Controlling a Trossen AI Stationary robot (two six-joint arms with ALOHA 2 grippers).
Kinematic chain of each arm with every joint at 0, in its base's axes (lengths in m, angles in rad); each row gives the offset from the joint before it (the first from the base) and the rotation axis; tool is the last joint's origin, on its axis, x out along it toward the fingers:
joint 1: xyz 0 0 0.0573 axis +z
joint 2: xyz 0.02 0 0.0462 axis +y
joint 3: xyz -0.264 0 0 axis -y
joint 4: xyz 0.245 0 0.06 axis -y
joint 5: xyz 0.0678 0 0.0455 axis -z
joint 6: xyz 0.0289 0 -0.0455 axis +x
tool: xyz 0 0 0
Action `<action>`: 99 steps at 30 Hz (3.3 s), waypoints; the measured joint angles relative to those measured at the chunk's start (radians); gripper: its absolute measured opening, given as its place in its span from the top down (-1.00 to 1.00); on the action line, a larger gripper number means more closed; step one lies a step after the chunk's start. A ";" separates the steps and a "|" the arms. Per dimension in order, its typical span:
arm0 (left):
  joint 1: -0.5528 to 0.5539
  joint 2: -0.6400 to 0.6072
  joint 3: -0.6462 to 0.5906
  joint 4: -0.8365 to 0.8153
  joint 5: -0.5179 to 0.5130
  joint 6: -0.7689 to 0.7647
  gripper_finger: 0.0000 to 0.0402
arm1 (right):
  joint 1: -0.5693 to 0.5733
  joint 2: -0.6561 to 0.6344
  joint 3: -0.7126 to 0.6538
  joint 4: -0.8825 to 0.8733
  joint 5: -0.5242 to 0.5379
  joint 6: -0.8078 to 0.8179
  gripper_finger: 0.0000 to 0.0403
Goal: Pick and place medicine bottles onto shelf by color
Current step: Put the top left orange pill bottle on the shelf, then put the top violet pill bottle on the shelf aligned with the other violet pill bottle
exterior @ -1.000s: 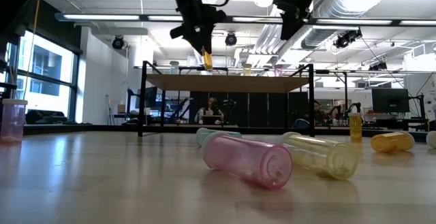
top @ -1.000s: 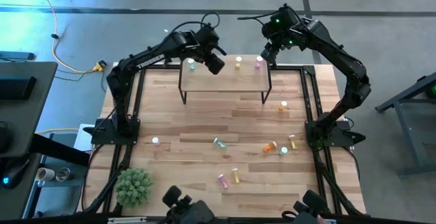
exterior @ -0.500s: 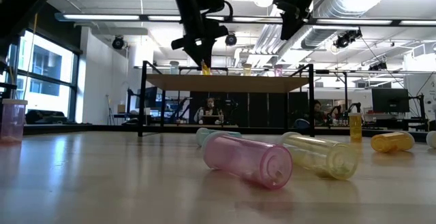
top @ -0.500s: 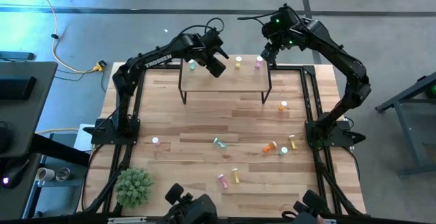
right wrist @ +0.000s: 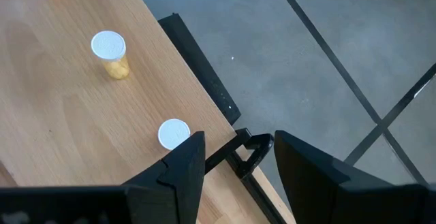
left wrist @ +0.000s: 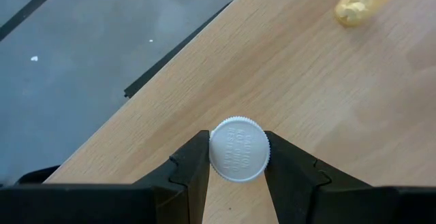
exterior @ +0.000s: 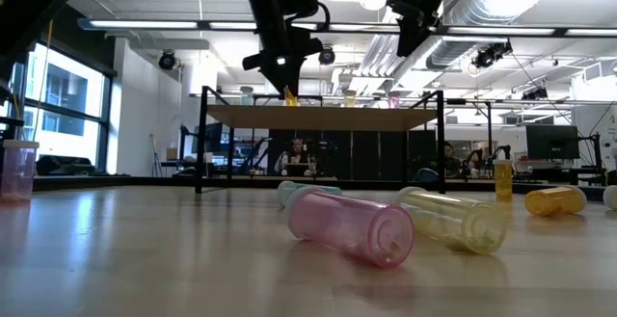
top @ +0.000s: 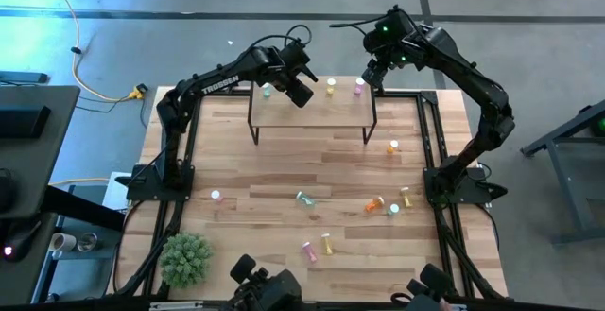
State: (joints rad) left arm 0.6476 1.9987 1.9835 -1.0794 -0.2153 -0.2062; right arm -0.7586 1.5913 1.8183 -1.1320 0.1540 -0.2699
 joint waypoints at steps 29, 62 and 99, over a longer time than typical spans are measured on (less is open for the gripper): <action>-0.001 0.003 -0.001 0.008 0.032 -0.034 -0.06 | 0.000 0.000 -0.001 0.000 0.000 0.000 0.17; -0.121 -0.048 0.265 -0.294 0.017 0.169 -0.04 | 0.016 0.000 -0.001 -0.175 -0.216 0.055 0.17; -0.585 -0.701 -0.888 0.383 -0.275 -0.288 -0.01 | 0.443 -0.578 -0.698 -0.009 -0.119 0.501 0.17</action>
State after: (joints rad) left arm 0.0622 1.2979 1.0951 -0.6967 -0.4904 -0.4939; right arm -0.3155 1.0135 1.1206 -1.1407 0.0354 0.2313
